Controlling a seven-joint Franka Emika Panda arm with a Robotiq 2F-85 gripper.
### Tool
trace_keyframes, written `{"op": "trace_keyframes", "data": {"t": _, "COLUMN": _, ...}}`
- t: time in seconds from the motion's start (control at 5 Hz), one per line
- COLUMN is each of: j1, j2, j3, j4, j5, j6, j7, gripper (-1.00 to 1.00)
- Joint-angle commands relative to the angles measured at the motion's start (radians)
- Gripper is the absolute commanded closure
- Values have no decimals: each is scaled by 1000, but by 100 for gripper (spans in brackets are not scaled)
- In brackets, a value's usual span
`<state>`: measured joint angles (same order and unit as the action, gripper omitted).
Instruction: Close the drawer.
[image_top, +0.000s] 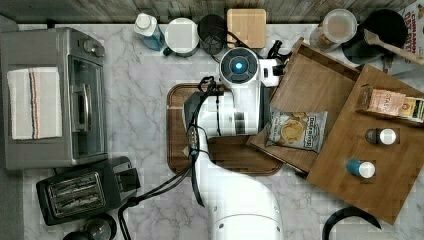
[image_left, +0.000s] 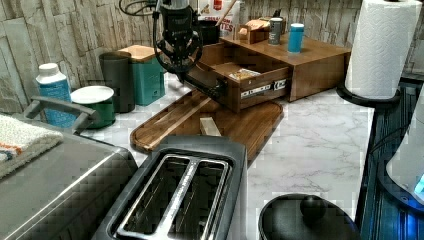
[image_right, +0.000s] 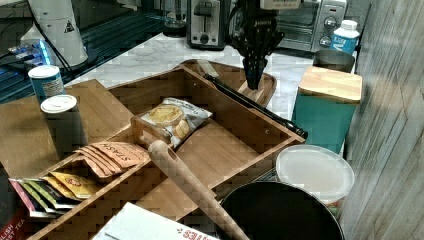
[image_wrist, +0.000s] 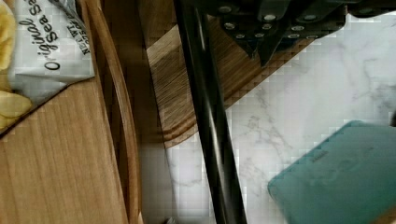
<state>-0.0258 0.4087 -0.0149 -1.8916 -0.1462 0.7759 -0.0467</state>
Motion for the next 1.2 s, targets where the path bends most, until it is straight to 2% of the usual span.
{"op": "trace_keyframes", "data": {"t": 0.2, "j1": -5, "j2": 113, "j3": -6, "j4": 212, "j5": 5, "j6": 32, "j7": -3, "gripper": 100}}
{"op": "trace_keyframes", "data": {"t": 0.6, "j1": -40, "j2": 107, "j3": -12, "j4": 233, "j5": -7, "j6": -33, "j7": -96, "gripper": 100}}
{"op": "trace_keyframes", "data": {"t": 0.8, "j1": -86, "j2": 94, "j3": -8, "j4": 219, "j5": 12, "j6": -37, "j7": -171, "gripper": 100}}
{"op": "trace_keyframes", "data": {"t": 1.0, "j1": -164, "j2": 104, "j3": 2, "j4": 242, "j5": 82, "j6": -106, "j7": -281, "gripper": 100}}
{"op": "trace_keyframes", "data": {"t": 1.2, "j1": -236, "j2": 59, "j3": -14, "j4": 160, "j5": 143, "j6": -79, "j7": -395, "gripper": 100}}
